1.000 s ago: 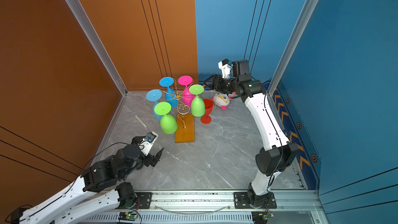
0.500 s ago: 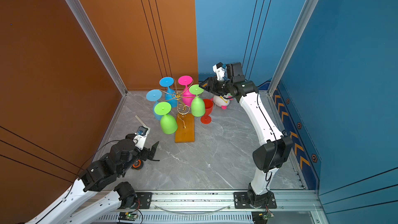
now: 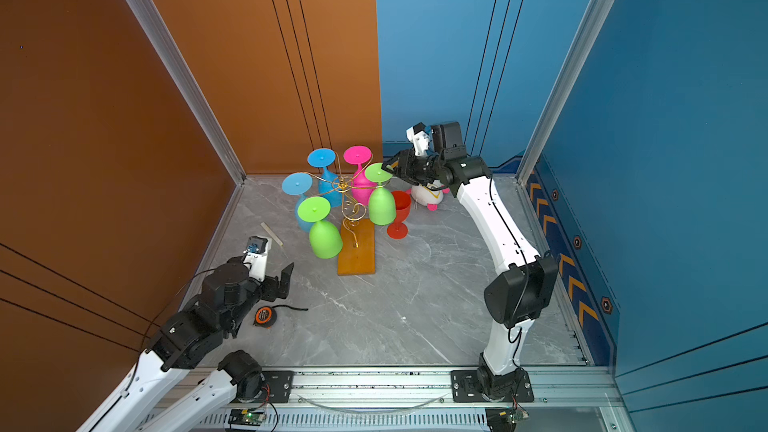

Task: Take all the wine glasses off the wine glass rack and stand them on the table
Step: 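Move the right gripper to the green glass foot while the left arm retracts, then close the right gripper on the green glass foot on the rack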

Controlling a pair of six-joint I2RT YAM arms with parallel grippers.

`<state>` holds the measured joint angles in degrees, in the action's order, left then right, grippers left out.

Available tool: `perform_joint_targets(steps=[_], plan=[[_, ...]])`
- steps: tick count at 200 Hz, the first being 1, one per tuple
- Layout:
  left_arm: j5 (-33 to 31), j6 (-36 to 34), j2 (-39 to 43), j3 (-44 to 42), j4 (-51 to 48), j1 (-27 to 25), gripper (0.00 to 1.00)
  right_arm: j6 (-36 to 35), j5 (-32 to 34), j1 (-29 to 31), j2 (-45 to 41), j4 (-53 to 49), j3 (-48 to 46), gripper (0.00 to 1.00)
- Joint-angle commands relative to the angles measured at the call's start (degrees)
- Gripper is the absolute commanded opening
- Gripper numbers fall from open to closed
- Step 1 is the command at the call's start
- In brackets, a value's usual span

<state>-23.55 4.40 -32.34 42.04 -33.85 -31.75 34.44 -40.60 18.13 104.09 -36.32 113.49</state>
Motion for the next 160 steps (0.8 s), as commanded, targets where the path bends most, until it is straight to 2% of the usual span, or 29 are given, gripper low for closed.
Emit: perform_joint_targets(steps=[1, 32, 64, 160], plan=[[1.12, 1.34, 0.39, -0.86, 1.42, 1.64, 0.98, 0.71, -1.7, 0.42, 0.65, 1.91, -0.46, 0.39], [2.36, 1.87, 0.14, -0.89, 1.74, 3.73, 0.98, 1.05, -2.06, 0.43, 0.82, 2.13, -0.43, 0.31], [3.55, 2.17, 0.16, -1.06, 2.13, 5.21, 0.98, 1.25, -2.18, 0.48, 0.86, 2.13, -0.46, 0.27], [4.57, 2.3, 0.37, -1.26, 2.56, 6.02, 0.98, 1.34, -2.82, 0.39, 0.78, 2.13, -1.08, 0.15]])
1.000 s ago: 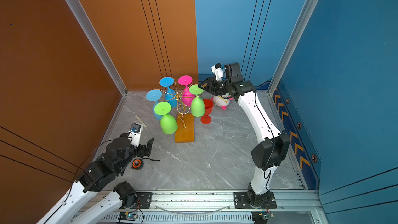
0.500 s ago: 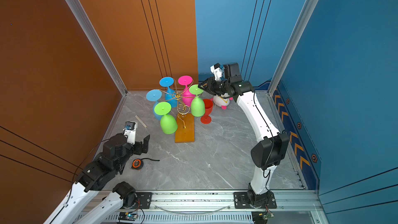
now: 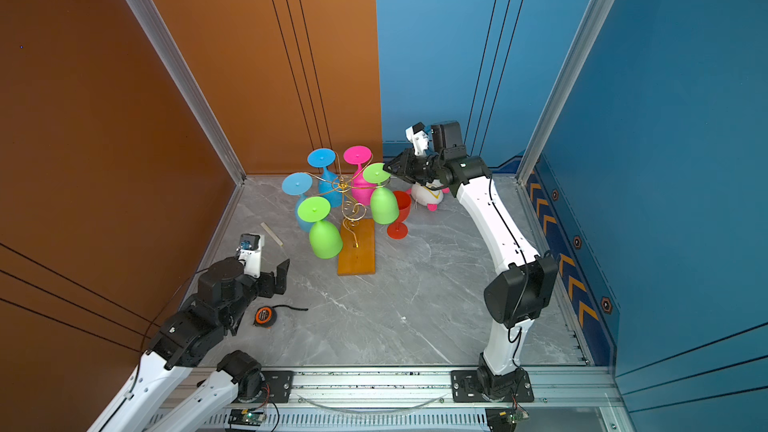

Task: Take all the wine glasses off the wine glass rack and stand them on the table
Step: 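Close the right gripper on the green glass foot on the rack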

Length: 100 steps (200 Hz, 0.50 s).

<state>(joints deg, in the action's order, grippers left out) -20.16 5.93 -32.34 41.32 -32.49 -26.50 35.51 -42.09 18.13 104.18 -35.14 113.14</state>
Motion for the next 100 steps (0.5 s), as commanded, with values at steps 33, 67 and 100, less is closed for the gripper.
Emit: perform_joint_targets(steps=[33, 67, 100], plan=[[1.16, 0.77, 0.35, -0.51, 1.19, 0.75, 0.98, 0.57, -1.59, 0.1, 0.09, 1.35, -0.99, 0.13], [1.66, 0.75, 0.48, -0.67, 1.46, 0.9, 0.98, 1.71, -2.26, -0.19, -0.73, 3.14, -2.32, 0.1], [1.97, 0.7, 1.03, -0.88, 1.98, 0.91, 0.98, 2.98, -2.74, -0.39, -1.49, 5.15, -3.54, 0.08]])
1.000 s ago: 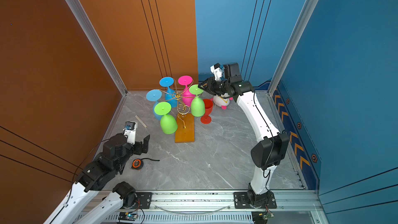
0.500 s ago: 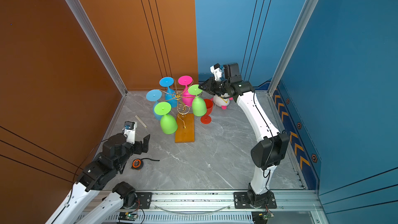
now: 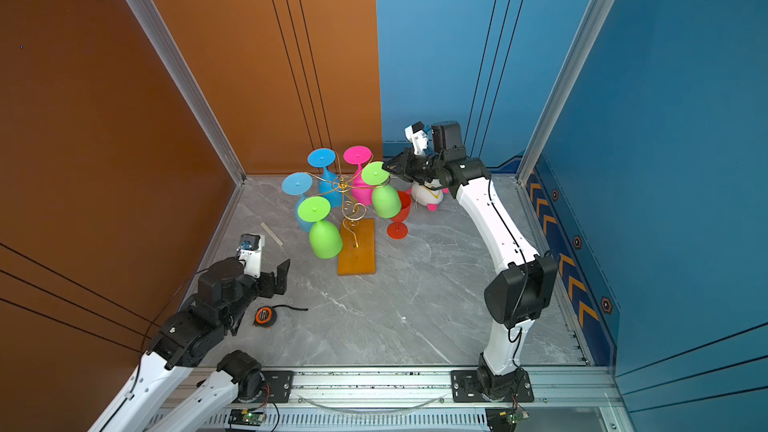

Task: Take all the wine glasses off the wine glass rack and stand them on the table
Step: 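Close the right gripper on the green glass foot on the rack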

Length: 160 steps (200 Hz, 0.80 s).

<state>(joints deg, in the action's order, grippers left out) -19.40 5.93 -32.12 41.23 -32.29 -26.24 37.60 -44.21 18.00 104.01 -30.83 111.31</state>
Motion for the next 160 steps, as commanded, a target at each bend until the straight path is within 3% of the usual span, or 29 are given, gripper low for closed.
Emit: perform_joint_targets(steps=[1, 90, 160], plan=[[1.25, 0.72, 0.82, -0.8, 1.79, 0.7, 0.98, 0.89, -0.62, -0.25, -1.29, 0.85, -1.71, 0.07], [1.56, 0.7, 1.05, -0.98, 2.01, 0.82, 0.98, 2.57, -1.23, -0.06, -3.81, 2.44, -2.46, 0.0], [1.64, 0.76, 1.09, -1.07, 1.98, 0.92, 0.98, 2.67, -1.21, -0.42, -5.48, 2.7, -3.37, 0.0]])
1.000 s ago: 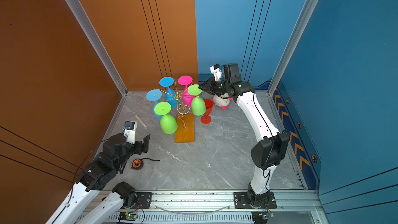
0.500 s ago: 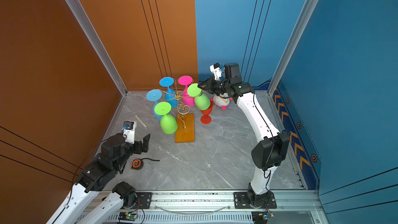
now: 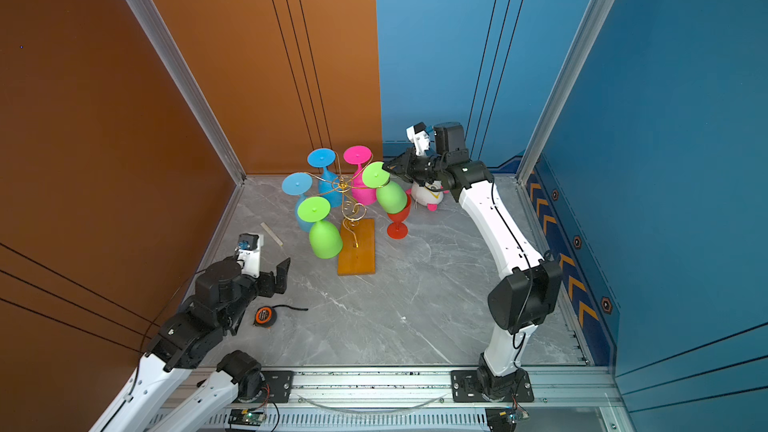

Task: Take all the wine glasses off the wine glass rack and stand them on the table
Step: 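Close the right gripper on the green glass foot on the rack, then slide the green glass along its rack arm with the right gripper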

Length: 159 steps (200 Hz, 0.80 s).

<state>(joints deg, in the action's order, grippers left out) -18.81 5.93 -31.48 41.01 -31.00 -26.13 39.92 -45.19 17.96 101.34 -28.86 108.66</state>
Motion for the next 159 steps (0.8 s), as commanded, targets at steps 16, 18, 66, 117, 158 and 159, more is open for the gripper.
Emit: perform_joint_targets(steps=[16, 18, 66, 117, 158, 159], plan=[[1.05, 0.77, 0.46, -0.85, 0.68, 0.81, 0.98, 0.42, -0.25, -0.59, -3.07, 0.82, -0.96, 0.0], [1.12, 0.77, 0.46, -0.83, 0.68, 0.75, 0.98, 0.42, -0.25, -0.63, -3.12, 0.82, -1.05, 0.0], [1.09, 0.79, 0.46, -0.83, 0.7, 0.83, 0.98, 0.91, -0.93, -1.63, -3.73, 1.23, -1.67, 0.0], [0.87, 0.81, 0.5, -0.79, 0.69, 0.86, 0.98, 1.03, -1.4, -1.87, -4.7, 1.44, -2.48, 0.0], [0.94, 0.88, 0.46, -0.87, 0.71, 0.86, 0.98, 0.93, -1.59, -1.7, -6.09, 1.44, -4.13, 0.0], [0.91, 0.86, 0.46, -0.86, 0.7, 0.88, 0.98, 0.94, -1.62, -1.7, -6.17, 1.44, -4.15, 0.0]])
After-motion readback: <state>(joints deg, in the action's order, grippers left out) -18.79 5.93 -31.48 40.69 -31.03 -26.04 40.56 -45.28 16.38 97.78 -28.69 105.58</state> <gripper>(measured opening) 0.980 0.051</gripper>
